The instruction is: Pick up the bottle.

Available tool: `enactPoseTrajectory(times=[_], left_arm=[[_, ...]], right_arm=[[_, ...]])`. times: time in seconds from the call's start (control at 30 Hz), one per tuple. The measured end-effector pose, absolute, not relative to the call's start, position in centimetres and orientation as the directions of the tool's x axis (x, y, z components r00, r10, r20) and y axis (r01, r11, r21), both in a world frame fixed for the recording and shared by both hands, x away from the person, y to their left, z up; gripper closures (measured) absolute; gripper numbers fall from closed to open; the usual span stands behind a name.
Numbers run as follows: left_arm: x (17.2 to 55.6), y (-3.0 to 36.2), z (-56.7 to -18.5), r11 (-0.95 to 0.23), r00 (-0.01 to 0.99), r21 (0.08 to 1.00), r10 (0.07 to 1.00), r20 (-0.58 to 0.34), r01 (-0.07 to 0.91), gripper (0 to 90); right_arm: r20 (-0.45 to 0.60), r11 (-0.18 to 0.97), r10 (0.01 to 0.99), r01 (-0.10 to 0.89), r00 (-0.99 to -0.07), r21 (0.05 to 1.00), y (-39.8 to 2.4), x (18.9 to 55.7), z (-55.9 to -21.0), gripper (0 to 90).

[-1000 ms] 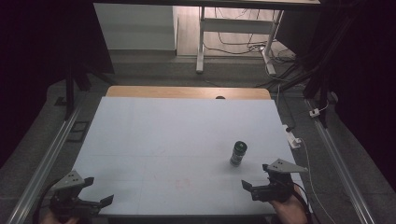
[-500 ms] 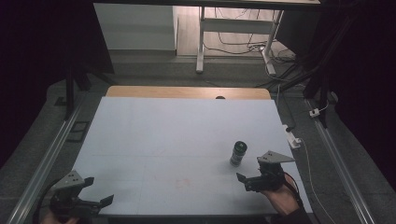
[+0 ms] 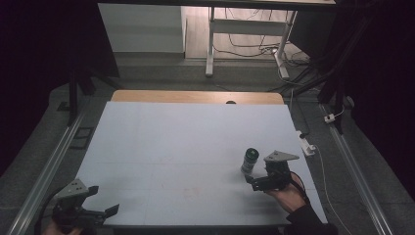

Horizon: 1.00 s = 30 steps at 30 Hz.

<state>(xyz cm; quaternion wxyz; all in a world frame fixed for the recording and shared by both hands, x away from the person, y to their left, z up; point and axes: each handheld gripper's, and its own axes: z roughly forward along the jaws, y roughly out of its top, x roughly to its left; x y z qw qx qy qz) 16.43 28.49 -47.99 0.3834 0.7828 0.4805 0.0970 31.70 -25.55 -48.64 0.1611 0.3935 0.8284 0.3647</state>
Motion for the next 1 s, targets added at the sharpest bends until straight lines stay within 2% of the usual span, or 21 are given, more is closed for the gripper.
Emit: enactPoseTrajectory(times=[0.53, 0.67, 0.87, 1.0], left_arm=[[16.4, 28.5, -48.0, -0.248, 0.521, 0.693, 0.826, -0.214, 0.677, 0.0], [16.4, 28.4, -48.0, -0.251, 0.524, 0.693, 0.825, -0.212, 0.676, 0.0], [16.4, 28.4, -48.0, -0.252, 0.524, 0.692, 0.825, -0.212, 0.676, 0.0], [16.4, 28.4, -48.0, -0.252, 0.524, 0.691, 0.825, -0.212, 0.677, 0.0]], right_arm=[[-0.005, 0.476, 0.736, 0.513, -0.677, 0.715, -24.2, 34.2, -50.1, 0.0], [-0.014, 0.483, 0.734, 0.508, -0.679, 0.713, -24.1, 34.5, -50.2, 7.0], [0.007, 0.453, 0.731, 0.492, -0.683, 0.744, -24.8, 34.7, -49.9, 27.2], [-0.005, 0.477, 0.712, 0.479, -0.702, 0.737, -24.8, 34.9, -50.0, 34.8]])
